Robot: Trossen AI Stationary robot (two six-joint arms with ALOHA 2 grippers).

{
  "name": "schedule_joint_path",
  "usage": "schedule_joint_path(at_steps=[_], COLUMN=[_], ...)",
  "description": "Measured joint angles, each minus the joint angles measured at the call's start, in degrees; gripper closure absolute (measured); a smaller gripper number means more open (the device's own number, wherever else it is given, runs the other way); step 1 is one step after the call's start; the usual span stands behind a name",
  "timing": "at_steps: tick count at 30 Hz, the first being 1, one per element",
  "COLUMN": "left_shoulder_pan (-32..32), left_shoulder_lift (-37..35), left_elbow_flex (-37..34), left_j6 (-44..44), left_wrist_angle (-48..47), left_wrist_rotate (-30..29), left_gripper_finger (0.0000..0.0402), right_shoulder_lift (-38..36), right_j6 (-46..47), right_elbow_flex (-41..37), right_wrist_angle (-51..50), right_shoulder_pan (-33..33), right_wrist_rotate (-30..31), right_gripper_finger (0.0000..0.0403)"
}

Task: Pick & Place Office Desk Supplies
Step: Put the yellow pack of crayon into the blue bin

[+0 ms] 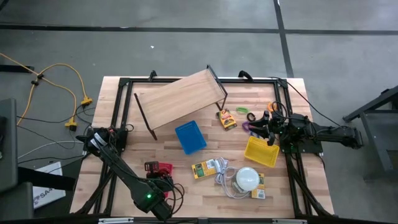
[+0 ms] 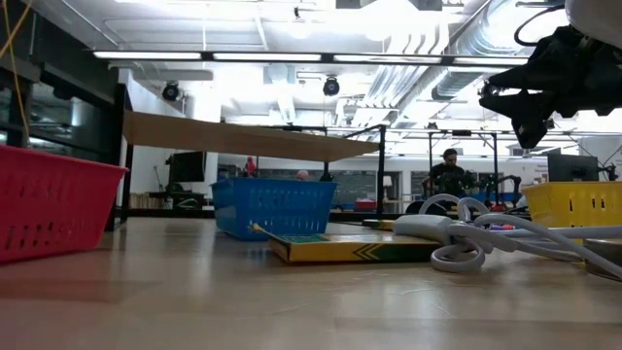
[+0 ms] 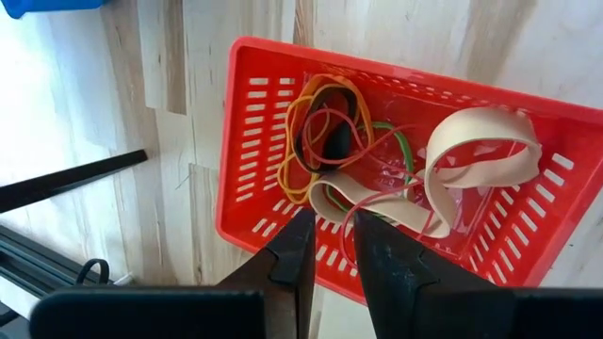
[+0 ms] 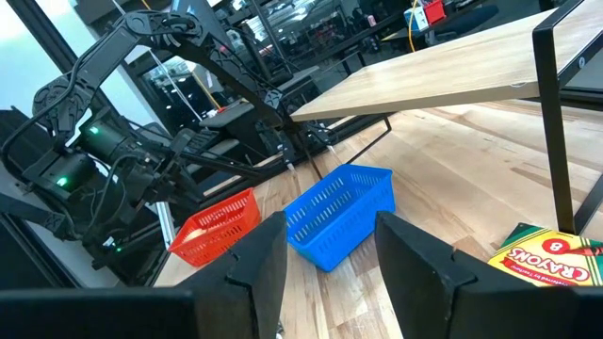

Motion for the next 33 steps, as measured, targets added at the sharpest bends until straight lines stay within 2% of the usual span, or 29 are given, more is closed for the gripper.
schedule_joint_path(at_steps=[8,22,33], left_shoulder_pan=[0.2,0.9,3.1], left_shoulder_lift=[-2.8,-14.2,-16.3], left_elbow_flex=[0.0,0.0,0.0], left_j6=[2.6,6.7,13.0], left_wrist_angle=[1.8,2.7,5.8], left_wrist_rotate=[-2.8,-12.0,-12.6], left_gripper_finger=[0.0331,0.0331,0.0331], right_shoulder_lift=[0.0,0.0,0.0], right_j6=[0.0,0.0,0.0], right_elbow_flex=[0.0,0.0,0.0], right_wrist_angle=[0.0,0.0,0.0], right_shoulder_pan=[0.0,0.0,0.0], right_wrist_rotate=[0.0,0.0,0.0], right_gripper_finger=[0.0253,0.0253,0.0253])
